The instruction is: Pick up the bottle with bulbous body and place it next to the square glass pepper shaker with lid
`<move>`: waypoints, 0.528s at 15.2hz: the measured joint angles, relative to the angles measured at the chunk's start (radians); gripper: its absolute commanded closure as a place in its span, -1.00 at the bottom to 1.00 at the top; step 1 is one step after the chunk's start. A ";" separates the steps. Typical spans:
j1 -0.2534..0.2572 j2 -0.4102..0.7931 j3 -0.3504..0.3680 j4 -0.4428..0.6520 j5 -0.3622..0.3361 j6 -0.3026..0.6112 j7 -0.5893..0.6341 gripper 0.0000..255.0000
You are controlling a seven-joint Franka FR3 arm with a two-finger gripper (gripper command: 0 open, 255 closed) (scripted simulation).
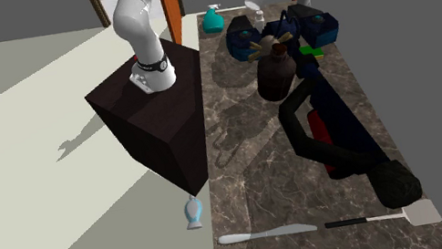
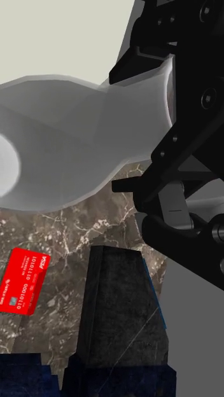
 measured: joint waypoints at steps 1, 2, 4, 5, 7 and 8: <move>0.001 0.005 -0.002 -0.006 -0.003 0.009 0.002 1.00; -0.001 0.003 -0.002 -0.020 -0.003 0.022 0.002 1.00; 0.000 0.011 -0.005 -0.036 -0.009 0.045 0.005 1.00; 0.002 0.018 -0.008 -0.041 -0.014 0.056 0.007 1.00; 0.003 0.025 -0.011 -0.061 -0.020 0.082 0.011 1.00; 0.003 0.025 -0.012 -0.063 -0.022 0.093 0.012 1.00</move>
